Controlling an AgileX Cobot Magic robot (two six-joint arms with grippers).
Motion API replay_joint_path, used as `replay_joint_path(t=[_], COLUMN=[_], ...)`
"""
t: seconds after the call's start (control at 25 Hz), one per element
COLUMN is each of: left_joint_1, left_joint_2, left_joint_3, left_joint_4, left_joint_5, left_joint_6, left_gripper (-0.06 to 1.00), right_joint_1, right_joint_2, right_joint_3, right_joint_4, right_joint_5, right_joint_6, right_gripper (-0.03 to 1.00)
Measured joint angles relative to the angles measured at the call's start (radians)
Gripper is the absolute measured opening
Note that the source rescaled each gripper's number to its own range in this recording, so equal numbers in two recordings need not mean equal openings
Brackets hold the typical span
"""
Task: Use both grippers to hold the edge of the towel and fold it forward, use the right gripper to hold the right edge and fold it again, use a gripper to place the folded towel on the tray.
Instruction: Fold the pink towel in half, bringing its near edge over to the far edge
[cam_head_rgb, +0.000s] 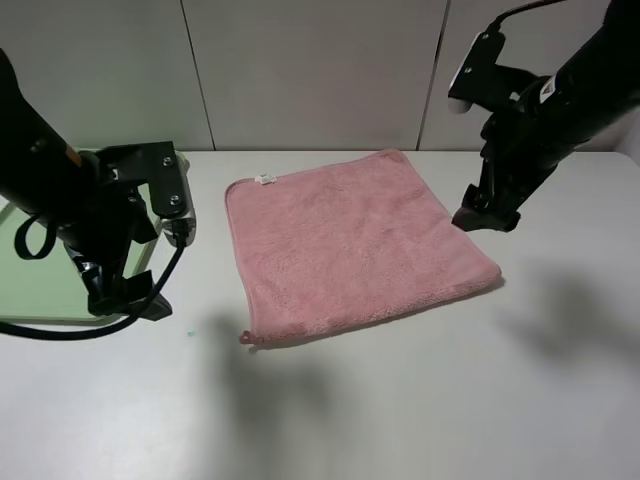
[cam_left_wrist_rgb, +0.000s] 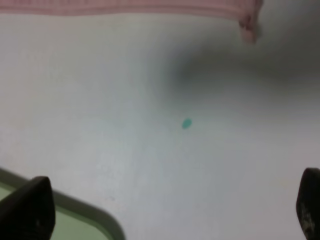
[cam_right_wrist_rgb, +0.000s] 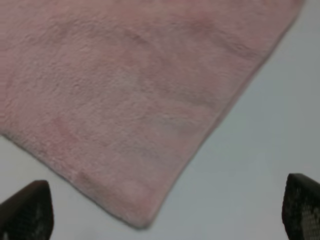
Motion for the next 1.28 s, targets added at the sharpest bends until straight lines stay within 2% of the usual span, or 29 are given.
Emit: replay_joint_path(t=[0.28,0.48,0.64,0.76,0.88,1.12,1.28], left_joint_1=[-0.014,-0.074,-0.107,-0.109,-0.109,-0.109,-0.11], left_joint_2=[0.001,0.001,0.001,0.003,0.027,0.14,0.194], left_joint_3=[-0.001,-0.001,-0.001,-0.001,-0.001,-0.001,-0.001], left_joint_4=[-0.084,-0.089,-0.089,-0.082,-0.062,0.011,0.024], left_joint_5=[-0.013,-0.015,-0.037,-0.053,-0.055,-0.049,-0.051], left_joint_6=[0.045,0.079,0.12,0.14,0.154,0.158,0.158], left_gripper=[0.95,0.95,0.95,0.95,0.94,0.94,0.93], right_joint_1=[0.031,0.031,0.031,0.031,0.031,0.031,0.031], right_joint_2=[0.035,0.038,0.039,0.039,0.041,0.083,0.128], right_joint_3=[0.0,0.0,0.0,0.0,0.0,0.018,0.041], right_joint_4=[0.046,0.043,-0.012,-0.105,-0.171,-0.166,-0.176], right_joint_5=[-0.02,-0.035,-0.013,0.04,0.047,0.04,0.039], right_joint_6=[-0.002,-0.004,-0.041,-0.099,-0.16,-0.339,-0.431], right_gripper=[1.0,1.0,1.0,1.0,1.0,1.0,1.0])
